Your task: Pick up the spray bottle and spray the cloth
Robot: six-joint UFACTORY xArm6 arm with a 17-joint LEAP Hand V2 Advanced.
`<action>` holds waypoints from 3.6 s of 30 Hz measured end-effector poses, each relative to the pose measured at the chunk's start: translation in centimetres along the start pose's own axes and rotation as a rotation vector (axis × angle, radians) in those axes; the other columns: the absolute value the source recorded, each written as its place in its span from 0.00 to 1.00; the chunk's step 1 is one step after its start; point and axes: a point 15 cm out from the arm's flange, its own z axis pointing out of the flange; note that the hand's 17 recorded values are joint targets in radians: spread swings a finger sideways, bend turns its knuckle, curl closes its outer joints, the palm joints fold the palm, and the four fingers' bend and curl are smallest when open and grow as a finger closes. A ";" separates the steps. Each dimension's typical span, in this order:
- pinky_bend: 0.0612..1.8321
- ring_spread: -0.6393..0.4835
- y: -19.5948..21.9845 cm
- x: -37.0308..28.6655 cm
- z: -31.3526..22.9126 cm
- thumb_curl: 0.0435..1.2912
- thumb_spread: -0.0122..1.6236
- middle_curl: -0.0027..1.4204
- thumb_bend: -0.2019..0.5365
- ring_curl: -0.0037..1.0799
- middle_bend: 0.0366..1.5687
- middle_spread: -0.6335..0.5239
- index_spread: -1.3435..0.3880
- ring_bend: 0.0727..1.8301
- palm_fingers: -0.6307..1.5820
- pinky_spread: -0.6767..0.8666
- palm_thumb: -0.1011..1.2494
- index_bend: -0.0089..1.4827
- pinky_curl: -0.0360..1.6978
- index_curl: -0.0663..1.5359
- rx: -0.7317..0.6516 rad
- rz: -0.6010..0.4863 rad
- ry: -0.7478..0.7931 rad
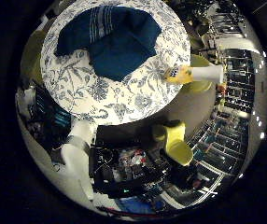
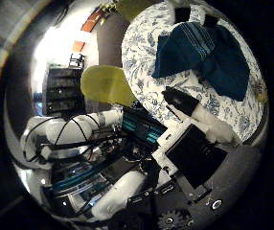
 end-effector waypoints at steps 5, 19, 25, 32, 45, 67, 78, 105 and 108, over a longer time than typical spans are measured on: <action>0.14 0.56 0.5 1.7 -0.5 0.30 0.63 0.27 0.24 0.26 0.26 0.48 0.56 0.27 0.51 0.58 0.67 0.13 0.36 0.31 0.026 0.070 -0.004; 0.16 0.53 0.1 7.9 -5.1 0.24 0.69 0.29 0.24 0.27 0.29 0.46 0.56 0.33 0.53 0.54 0.52 0.13 0.36 0.29 0.420 0.382 -0.246; 0.18 0.51 1.1 12.0 -7.5 0.23 0.69 0.30 0.24 0.28 0.33 0.45 0.57 0.36 0.53 0.53 0.50 0.13 0.36 0.29 0.630 0.485 -0.279; 0.20 0.48 3.7 16.9 -9.4 0.23 0.69 0.31 0.24 0.29 0.37 0.43 0.57 0.39 0.53 0.52 0.49 0.14 0.37 0.29 0.836 0.592 -0.299; 0.22 0.51 11.7 24.2 -4.7 0.23 0.68 0.32 0.25 0.30 0.38 0.45 0.60 0.40 0.46 0.55 0.51 0.13 0.37 0.30 0.957 0.730 -0.502; 0.26 0.74 17.4 33.6 4.2 0.22 0.60 0.24 0.23 0.22 0.19 0.67 0.66 0.24 0.29 0.69 0.49 0.11 0.25 0.21 1.144 0.669 -0.714; 0.25 0.76 15.9 36.0 6.1 0.21 0.57 0.23 0.23 0.22 0.17 0.69 0.66 0.20 0.29 0.68 0.46 0.10 0.22 0.20 1.122 0.638 -0.761; 0.25 0.77 4.9 38.7 10.1 0.22 0.57 0.23 0.23 0.24 0.16 0.71 0.68 0.20 0.30 0.68 0.47 0.10 0.20 0.19 1.077 0.577 -0.903; 0.25 0.77 3.9 38.5 10.0 0.21 0.57 0.23 0.23 0.24 0.16 0.71 0.68 0.20 0.30 0.68 0.46 0.10 0.20 0.19 1.068 0.566 -0.915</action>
